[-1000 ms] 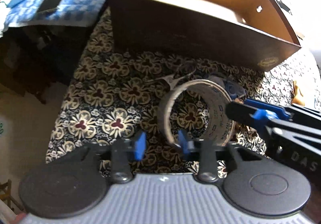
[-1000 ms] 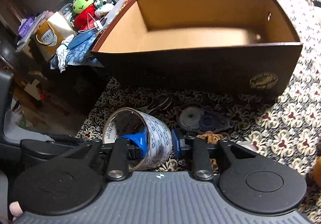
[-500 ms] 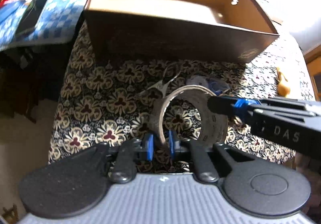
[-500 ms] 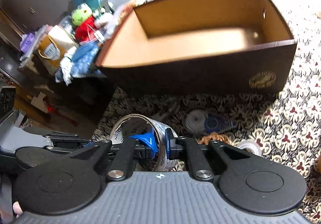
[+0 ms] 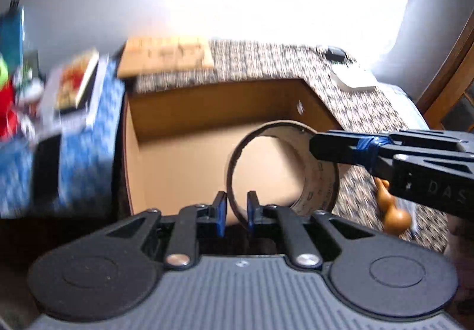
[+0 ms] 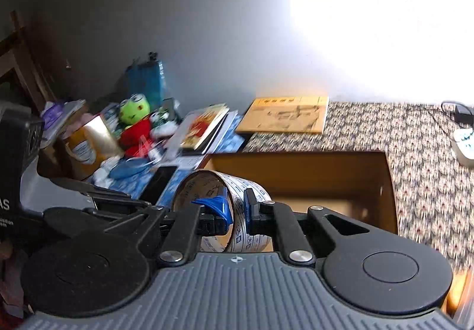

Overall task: Organize rigid objects
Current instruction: 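Carry the packing-tape roll over the box wall into the box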

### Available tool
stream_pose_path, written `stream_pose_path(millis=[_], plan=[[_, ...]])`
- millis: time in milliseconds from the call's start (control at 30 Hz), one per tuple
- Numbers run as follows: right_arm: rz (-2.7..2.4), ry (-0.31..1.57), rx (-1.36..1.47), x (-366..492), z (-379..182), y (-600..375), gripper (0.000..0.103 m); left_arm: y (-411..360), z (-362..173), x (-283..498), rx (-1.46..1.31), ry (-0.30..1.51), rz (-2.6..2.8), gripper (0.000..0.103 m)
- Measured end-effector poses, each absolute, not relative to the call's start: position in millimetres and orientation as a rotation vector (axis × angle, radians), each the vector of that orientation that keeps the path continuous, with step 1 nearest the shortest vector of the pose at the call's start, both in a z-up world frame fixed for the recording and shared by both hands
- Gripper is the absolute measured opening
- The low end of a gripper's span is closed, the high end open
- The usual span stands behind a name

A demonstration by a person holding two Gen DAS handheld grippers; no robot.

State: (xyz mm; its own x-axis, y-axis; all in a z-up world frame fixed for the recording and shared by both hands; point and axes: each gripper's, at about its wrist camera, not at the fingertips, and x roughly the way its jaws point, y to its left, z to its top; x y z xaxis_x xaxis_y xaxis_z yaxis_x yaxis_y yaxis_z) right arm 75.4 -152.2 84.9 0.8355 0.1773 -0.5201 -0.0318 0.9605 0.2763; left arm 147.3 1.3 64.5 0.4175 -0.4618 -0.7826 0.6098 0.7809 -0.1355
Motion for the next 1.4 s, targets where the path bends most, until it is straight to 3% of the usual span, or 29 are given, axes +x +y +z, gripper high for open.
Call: stream_pose_path(millis=[200, 467, 833, 1000, 1033, 1100, 1133, 1400], plan=[[0.106, 0.615, 0.310, 149, 51, -183, 0.000, -29, 61, 218, 0.172, 0.904, -0.640, 0.006], [0.155, 0.783, 0.391, 199, -4, -186, 0.000, -44, -15, 293, 0.243, 1.034, -0.527, 0.005], [0.145, 0.926, 0.580, 241, -46, -203, 0.000, -53, -35, 316, 0.327, 1.037, -0.442, 0.006], [0.200, 0.942, 0.789, 240, -65, -228, 0.000, -50, -31, 310, 0.350, 1.000, -0.453, 0.021], [0.203, 0.936, 0.805, 238, -66, -231, 0.000, -48, -29, 307, 0.350, 0.983, -0.455, 0.027], [0.198, 0.920, 0.787, 234, -62, -233, 0.000, -45, -22, 303, 0.339, 0.947, -0.455, 0.058], [0.194, 0.913, 0.763, 232, -59, -233, 0.000, -42, -18, 301, 0.326, 0.920, -0.452, 0.062], [0.118, 0.901, 0.697, 215, -49, -253, 0.001, -46, -20, 284, 0.275, 0.901, -0.494, 0.061]])
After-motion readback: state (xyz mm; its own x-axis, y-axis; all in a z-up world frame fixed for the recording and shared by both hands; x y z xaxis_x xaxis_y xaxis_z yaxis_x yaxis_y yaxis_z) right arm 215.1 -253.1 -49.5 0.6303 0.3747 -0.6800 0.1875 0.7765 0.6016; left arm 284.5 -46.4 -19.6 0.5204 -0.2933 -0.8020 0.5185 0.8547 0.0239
